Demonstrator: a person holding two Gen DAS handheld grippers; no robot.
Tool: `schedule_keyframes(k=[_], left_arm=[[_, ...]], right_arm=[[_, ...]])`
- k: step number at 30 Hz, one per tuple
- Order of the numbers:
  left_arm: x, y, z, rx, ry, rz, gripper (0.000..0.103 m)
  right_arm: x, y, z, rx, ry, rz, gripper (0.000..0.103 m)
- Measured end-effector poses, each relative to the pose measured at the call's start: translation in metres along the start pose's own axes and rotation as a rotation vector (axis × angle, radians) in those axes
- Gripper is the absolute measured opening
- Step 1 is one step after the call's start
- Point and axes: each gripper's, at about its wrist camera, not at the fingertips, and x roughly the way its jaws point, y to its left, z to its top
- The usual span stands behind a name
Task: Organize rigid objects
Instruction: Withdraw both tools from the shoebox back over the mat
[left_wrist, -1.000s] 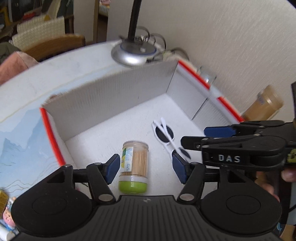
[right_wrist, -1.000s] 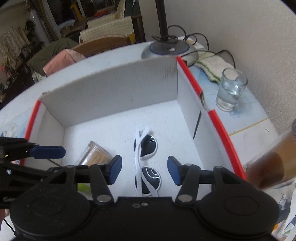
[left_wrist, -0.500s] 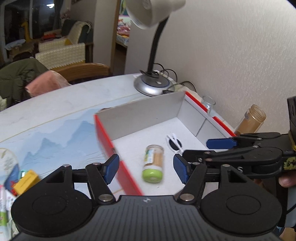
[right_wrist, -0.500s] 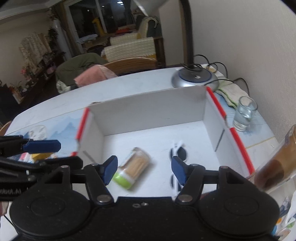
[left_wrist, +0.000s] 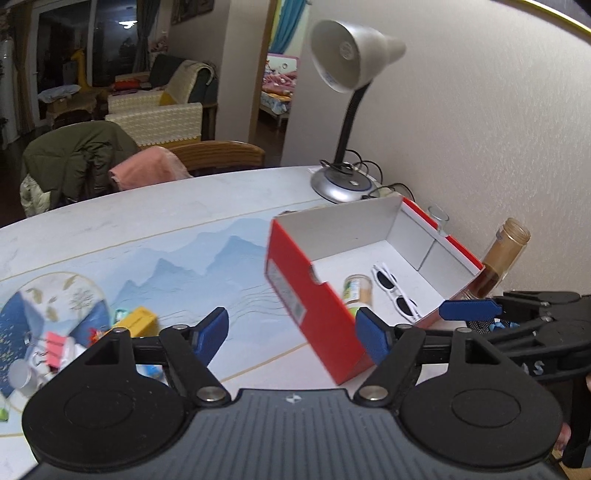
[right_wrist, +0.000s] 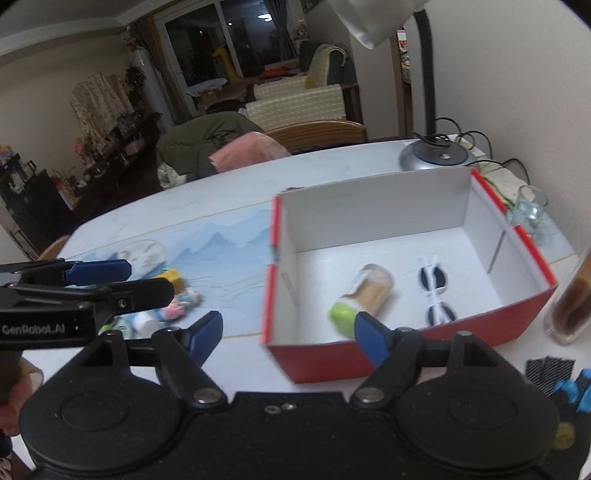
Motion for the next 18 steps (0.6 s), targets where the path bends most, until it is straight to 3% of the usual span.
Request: schedule_keyframes(k=[8,11,18], left_arm=[[-0.038,0.045,-0.018,-0.013,-0.048,0.028,0.086],[-0.051,0.068,-0.025,-0.038,-0.065,0.02,0.103],[-0.08,0.12,-0.039,-0.098,-0.138,0.043,0.103]], right_arm=[[-0.002,0.05,-0.012,-0.032,-0.043,0.054,0.092],[0.002,0.068,-0.014,-0.039,-0.041,0.064,0.093],[0.016,0.107,-0.02,-0.063,-0.021,0.076,0.093]])
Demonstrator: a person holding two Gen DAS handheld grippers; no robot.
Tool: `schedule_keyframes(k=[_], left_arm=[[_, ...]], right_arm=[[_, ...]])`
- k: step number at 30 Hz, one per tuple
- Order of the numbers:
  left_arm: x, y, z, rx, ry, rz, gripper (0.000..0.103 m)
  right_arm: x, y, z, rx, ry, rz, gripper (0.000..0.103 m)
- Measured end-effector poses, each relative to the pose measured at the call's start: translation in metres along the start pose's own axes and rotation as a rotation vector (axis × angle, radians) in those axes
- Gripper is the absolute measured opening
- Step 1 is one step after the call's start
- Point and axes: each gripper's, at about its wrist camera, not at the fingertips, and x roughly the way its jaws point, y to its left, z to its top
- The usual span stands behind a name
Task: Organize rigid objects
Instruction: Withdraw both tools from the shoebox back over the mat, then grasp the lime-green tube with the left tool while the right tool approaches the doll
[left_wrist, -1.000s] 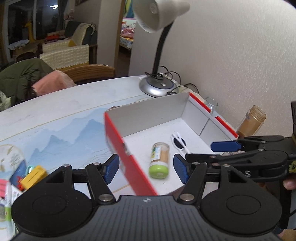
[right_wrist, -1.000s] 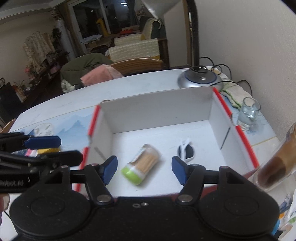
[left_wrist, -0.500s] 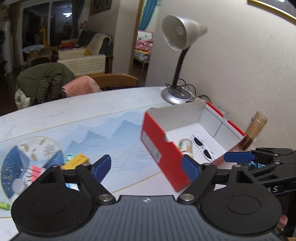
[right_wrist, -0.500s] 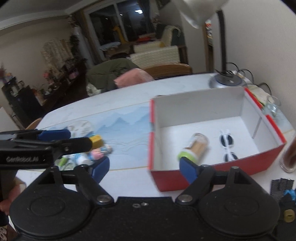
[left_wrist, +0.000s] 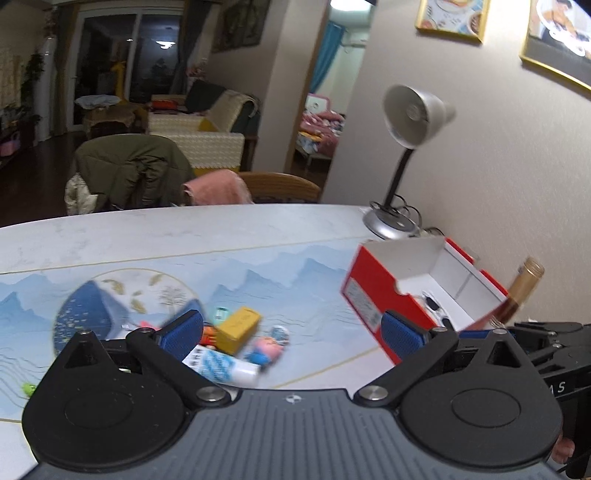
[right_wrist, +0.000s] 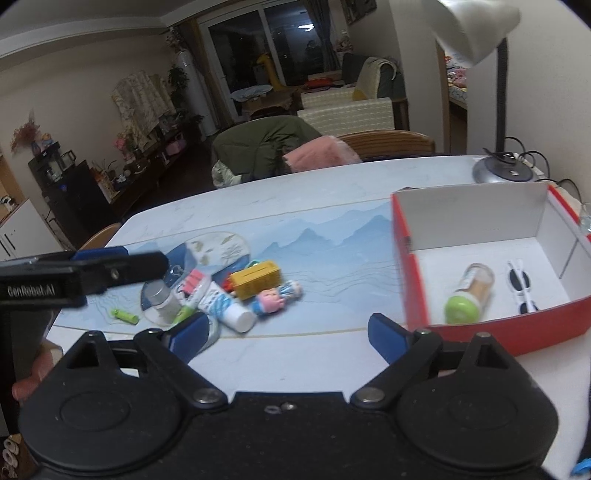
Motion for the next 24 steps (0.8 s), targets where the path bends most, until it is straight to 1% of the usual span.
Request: schedule_keyframes(k=[2,5,12,16,20,24], left_arm=[[-0.004,0.014,-0.002,-0.001,-0.005,0.016,0.103],[-0.012,0.036,-0.005,0.009,-0.035,0.024,0.103],[-0.019,0.095,-0.021,-0.072,-0.056,0.0,0.103],[-0.021,0.119,-0.034,-0.076,-0.073,0.018,0.103],[-0.019,0.137,-0.046,-0.063,-0.054,0.039,0.103],[-0.015,0.154,-0.056,-0.068,-0.04,0.041,0.103]], right_arm=[[0.005,0.009,0.0,-0.006,0.003,-0.003,0.093],[0.013,0.02,0.001,-0.011,0.009,-0.008,0.093],[0.035,0.039,0.0,-0.014,0.034,-0.037,0.093],[0.052,0.046,0.0,-0.018,0.051,-0.057,0.093],[0.071,0.053,0.001,-0.034,0.069,-0.079,0.092],[0.093,0.055,0.005,-0.035,0.088,-0.103,0.092]])
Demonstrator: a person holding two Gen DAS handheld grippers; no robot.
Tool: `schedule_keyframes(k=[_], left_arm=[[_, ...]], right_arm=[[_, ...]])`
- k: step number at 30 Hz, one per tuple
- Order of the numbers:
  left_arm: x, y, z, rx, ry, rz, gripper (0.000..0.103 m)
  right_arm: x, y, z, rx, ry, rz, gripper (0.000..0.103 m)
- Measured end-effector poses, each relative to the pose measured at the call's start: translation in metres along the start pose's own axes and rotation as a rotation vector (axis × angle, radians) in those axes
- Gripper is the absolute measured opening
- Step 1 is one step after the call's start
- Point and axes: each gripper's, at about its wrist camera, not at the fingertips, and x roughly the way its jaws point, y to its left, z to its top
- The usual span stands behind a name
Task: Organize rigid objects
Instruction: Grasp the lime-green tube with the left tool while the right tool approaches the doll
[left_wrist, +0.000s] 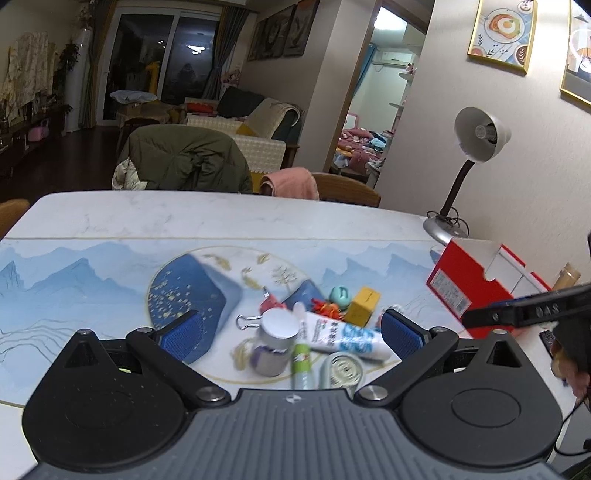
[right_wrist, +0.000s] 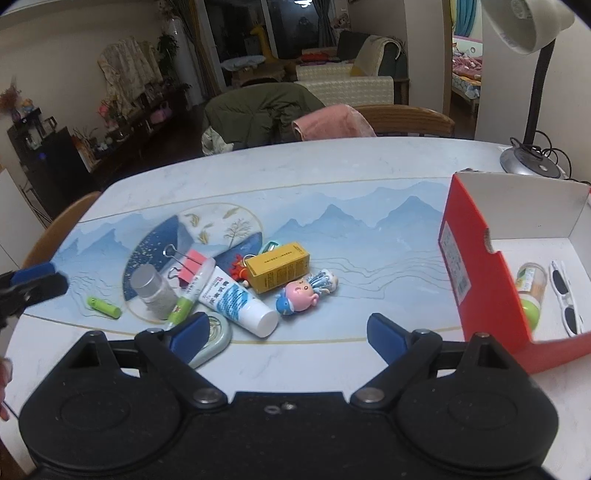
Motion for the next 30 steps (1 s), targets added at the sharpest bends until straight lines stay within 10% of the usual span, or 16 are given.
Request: schedule_keyframes(k=[13,30], left_arm=[[0.04,0.049,-0.03,-0.027,0.084,0.221,0.103],[0.077,0.076,-0.049,-0.064,0.157,0.292,0.103]], right_arm=[[0.072,0.004,0.016,-0.006,0.079,-0.073,0.084],[0.133,0.006,0.021,0.006,0.18,-0.142,0.072]])
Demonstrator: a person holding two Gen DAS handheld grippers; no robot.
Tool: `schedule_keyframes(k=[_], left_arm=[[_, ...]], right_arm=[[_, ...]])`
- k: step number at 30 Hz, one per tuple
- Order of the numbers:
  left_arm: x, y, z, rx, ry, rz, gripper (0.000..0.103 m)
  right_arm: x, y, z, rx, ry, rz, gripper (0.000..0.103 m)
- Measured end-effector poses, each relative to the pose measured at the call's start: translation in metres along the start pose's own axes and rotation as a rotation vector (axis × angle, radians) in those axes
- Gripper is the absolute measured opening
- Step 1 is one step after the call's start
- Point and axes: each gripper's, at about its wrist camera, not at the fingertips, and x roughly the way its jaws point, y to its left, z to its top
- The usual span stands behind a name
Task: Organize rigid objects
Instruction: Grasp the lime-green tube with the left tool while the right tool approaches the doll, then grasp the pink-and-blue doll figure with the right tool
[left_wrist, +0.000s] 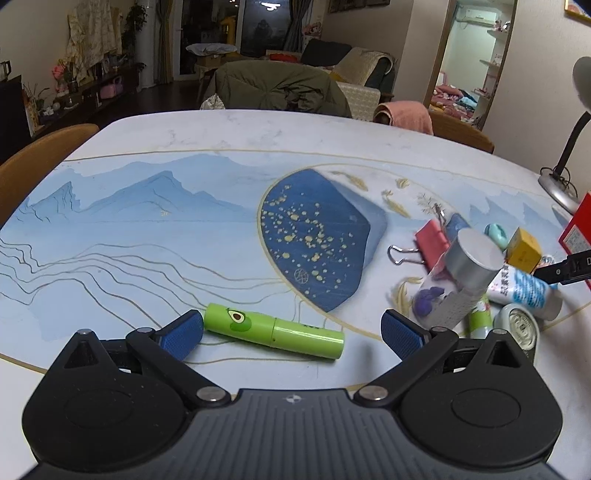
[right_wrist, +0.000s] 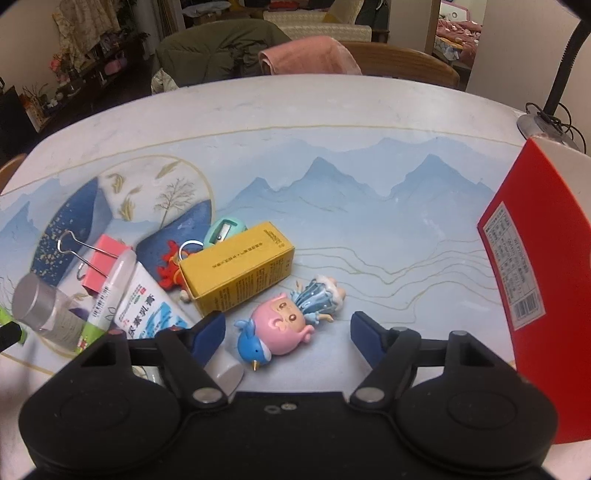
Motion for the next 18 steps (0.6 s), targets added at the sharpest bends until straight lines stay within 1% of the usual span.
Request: schedule_keyframes(k=[4,6,10,14,15,16,18], left_arm=[[0.004,0.0002,-0.0016,0.008,0.0,0.025,0.103],[0.0056,0.0006,-0.0018,0.013,-0.003,0.034,0.102],[0.007,-0.0004,-0.002,0.035,-0.007,0.036,0.101],[0.0065,-0.0024,-0.0022,0.065,-0.018,0.04,0.091],[0.0062,-0.003,-0.0018,0.07,-0.02,0.04,0.087],[0.0059,-0.0032,-0.0018,0.075,-0.02,0.043,0.084],[0.0053,-0.0028,-0.0018,0.079,-0.021,0.044,0.082]], right_arm=[[0.0033,0.0019,0.0001,0.003,0.009,-0.006,0.065],[0.0044,0.0025,0.0001,-0.001,0.013,-0.011,0.064],[0.0061,0.0019,-0.0005,0.001,0.02,-0.008,0.06],[0.0055,0.0022,-0.0015,0.004,0.024,0.005,0.051],[0.0052,0.0021,-0.0017,0.006,0.024,0.011,0.05],[0.005,0.0023,-0.0017,0.007,0.024,0.018,0.047],[0.0044,0.0029,-0.0019,0.006,0.026,0.024,0.044]])
